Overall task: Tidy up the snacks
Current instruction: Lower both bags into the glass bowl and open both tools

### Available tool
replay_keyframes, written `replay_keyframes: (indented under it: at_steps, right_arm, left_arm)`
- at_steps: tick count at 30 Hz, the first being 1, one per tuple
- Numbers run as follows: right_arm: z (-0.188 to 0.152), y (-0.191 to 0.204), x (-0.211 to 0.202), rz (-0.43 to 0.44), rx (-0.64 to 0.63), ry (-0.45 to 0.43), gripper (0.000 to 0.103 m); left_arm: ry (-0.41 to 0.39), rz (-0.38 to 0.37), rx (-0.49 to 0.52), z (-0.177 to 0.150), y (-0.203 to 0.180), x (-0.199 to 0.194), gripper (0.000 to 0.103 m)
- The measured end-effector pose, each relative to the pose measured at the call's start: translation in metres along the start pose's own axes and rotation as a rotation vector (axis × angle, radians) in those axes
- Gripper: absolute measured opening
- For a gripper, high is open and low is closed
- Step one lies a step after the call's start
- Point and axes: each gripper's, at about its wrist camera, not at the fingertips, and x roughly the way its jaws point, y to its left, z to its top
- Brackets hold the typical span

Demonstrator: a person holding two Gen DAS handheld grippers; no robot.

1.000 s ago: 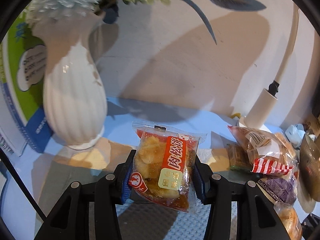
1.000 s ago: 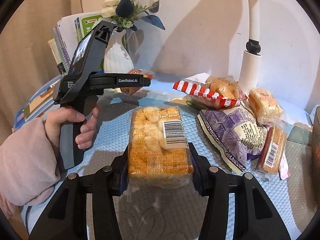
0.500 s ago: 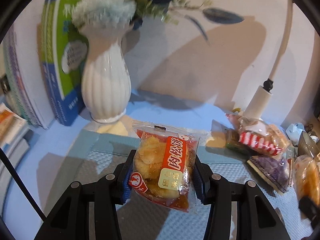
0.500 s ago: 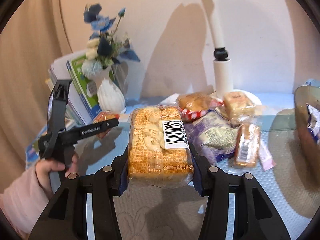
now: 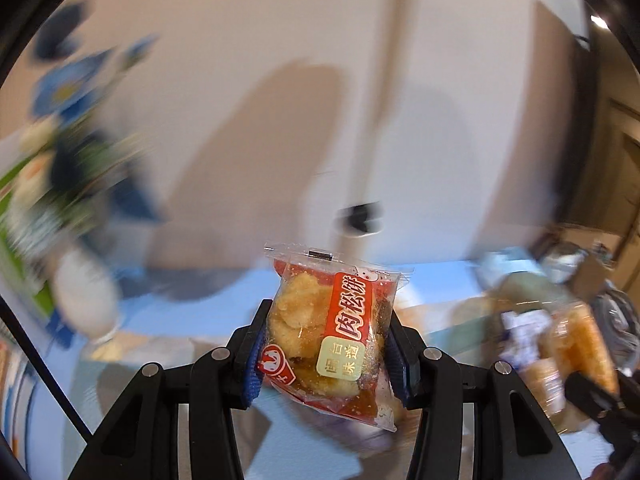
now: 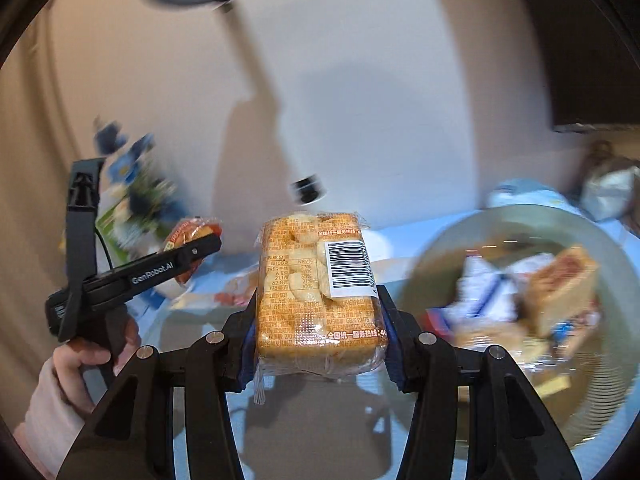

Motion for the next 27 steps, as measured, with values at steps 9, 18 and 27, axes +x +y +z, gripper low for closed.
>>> replay_keyframes:
  at_steps: [9,18,27]
  right_arm:
    - [0.011,-0.09,-0.042,-0.202,0.13,-0.001,0.052]
    - [-0.001,-0.15,-0.051,-0.271,0.319,0.061,0.103]
    - [0.006,-0.1,-0.031,-0.233,0.247,0.06,0.103]
  left_arm:
    - [0.036,-0.229,0.145,0.02,-0.156,0.028,0.048]
    - [0.148,-0.272,0.195,0.003,-0.212,0.066,0.095]
    - [0.119,-0.128,0.19,0.007,-0.152,0.058,0.095]
